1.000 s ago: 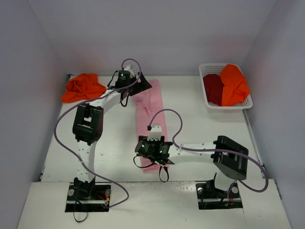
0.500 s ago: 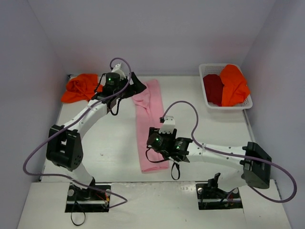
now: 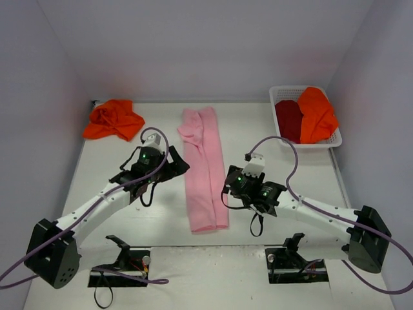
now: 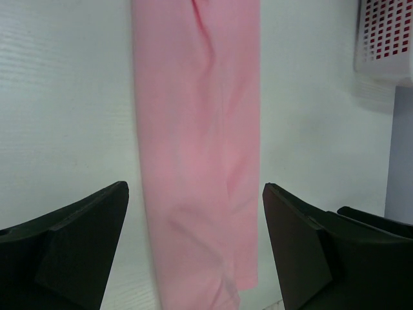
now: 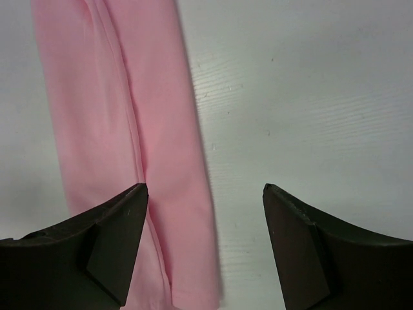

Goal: Fold and stack the t-shirts
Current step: Fold the tshirt

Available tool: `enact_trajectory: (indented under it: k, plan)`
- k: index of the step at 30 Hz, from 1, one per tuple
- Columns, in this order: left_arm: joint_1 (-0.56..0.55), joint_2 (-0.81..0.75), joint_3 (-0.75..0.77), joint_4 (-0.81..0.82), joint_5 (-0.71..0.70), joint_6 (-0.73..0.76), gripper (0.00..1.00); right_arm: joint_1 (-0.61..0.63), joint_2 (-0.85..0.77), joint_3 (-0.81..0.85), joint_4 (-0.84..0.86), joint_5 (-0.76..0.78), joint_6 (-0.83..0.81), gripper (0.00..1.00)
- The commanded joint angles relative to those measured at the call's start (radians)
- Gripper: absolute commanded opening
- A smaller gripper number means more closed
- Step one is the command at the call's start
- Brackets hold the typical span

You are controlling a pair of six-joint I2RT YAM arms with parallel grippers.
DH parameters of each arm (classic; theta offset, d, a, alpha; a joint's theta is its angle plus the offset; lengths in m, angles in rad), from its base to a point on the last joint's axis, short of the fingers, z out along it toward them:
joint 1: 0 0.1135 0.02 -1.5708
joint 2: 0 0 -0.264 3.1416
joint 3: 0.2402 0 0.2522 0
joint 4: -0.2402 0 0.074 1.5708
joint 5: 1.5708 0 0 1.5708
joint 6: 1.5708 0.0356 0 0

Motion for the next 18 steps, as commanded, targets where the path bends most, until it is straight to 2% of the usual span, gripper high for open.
enact_trajectory:
  k: [1, 6, 13, 18]
  plan:
    - [-0.025, -0.062, -0.009, 0.001, -0.054, -0.074, 0.8, -0.001, 0.016, -0.017, 0.04, -0.034, 0.007, 0.68]
    - [-0.111, -0.073, -0.09, 0.02, -0.096, -0.135, 0.8, 0.01, 0.052, -0.084, 0.109, -0.108, 0.046, 0.68]
    - [-0.22, -0.009, -0.176, 0.133, -0.148, -0.229, 0.8, 0.076, 0.076, -0.13, 0.124, -0.102, 0.107, 0.68]
    - [-0.268, 0.035, -0.202, 0.158, -0.16, -0.258, 0.8, 0.12, 0.092, -0.132, 0.126, -0.091, 0.132, 0.68]
